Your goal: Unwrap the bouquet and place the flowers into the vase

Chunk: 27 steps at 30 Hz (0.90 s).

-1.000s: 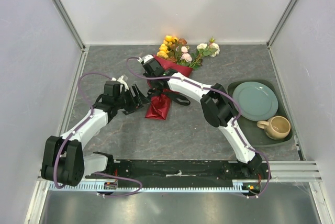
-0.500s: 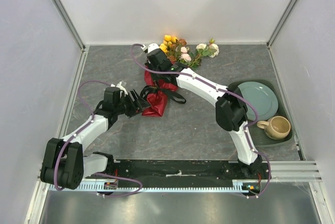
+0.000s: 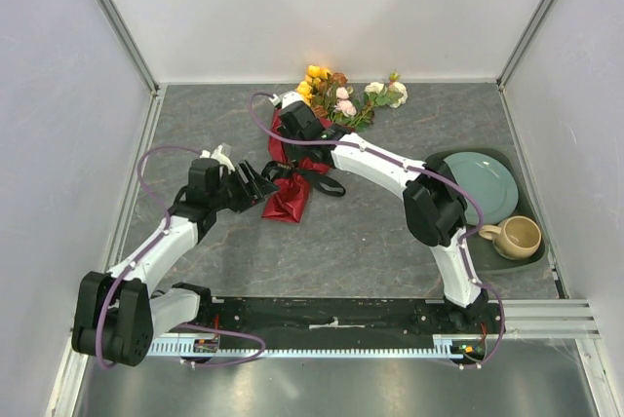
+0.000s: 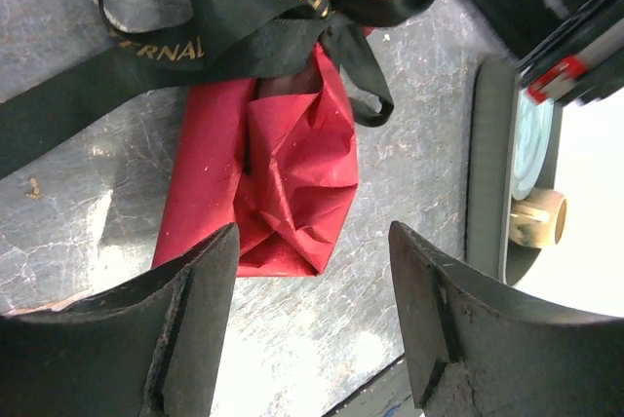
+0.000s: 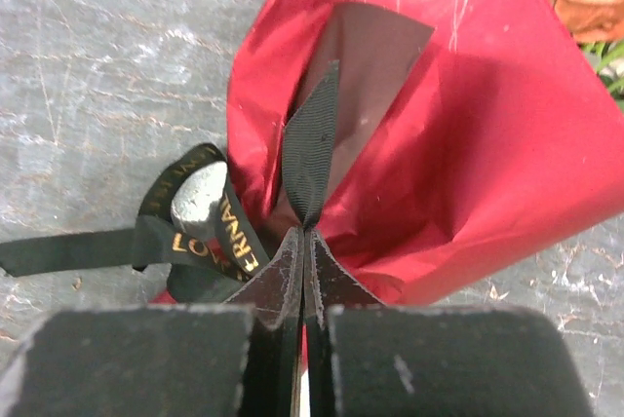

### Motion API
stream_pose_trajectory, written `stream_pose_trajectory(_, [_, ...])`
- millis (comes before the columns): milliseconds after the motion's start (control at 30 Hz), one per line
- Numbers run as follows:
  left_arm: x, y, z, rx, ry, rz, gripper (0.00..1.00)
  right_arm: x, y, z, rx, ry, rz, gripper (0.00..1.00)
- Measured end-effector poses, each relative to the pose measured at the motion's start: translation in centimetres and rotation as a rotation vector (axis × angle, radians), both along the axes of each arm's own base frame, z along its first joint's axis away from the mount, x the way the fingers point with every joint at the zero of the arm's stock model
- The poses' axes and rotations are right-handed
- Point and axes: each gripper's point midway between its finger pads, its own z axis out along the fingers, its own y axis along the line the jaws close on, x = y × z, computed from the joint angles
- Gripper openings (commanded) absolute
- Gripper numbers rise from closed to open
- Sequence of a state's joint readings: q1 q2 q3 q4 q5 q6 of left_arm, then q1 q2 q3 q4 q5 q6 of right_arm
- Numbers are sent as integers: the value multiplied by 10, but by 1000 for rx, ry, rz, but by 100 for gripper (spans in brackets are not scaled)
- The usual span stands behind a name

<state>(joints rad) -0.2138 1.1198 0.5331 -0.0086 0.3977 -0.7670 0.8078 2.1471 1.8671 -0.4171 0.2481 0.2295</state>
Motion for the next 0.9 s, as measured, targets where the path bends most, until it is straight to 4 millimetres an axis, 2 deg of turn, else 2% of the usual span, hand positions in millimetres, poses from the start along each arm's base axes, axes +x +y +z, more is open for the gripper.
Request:
stream_pose_trajectory(100, [4,0,9,3,-12,0,77,-6,-7,-7,-9,16,-10,0])
stream_pose_trajectory(167, [9,0,15,13,-22,-1,79,-8,-9,-9,-12,18,-16,0])
stream_pose_trajectory(300, [24,0,24,43,-33,0,77,-13,-17,-6,-8,18,-32,0])
stream_pose_trajectory(333, [29,-1,26,48,-36,-5,73,-14,-19,-4,-3,16,-36,0])
stream_pose_trajectory(400, [39,-4,27,53,-34,-17,69,-15,-21,1,14,11,-45,0])
stream_pose_trajectory(567, [50,-15,9,48,25,-69,63,-19,-26,11,56,4,-67,0])
stream_pose_trajectory(667, [48,-18,-6,54,68,-81,61,-21,-30,12,69,10,-79,0])
stream_pose_trajectory(900, [45,-33,-25,61,96,-121,55,-22,-45,19,96,16,-112,0])
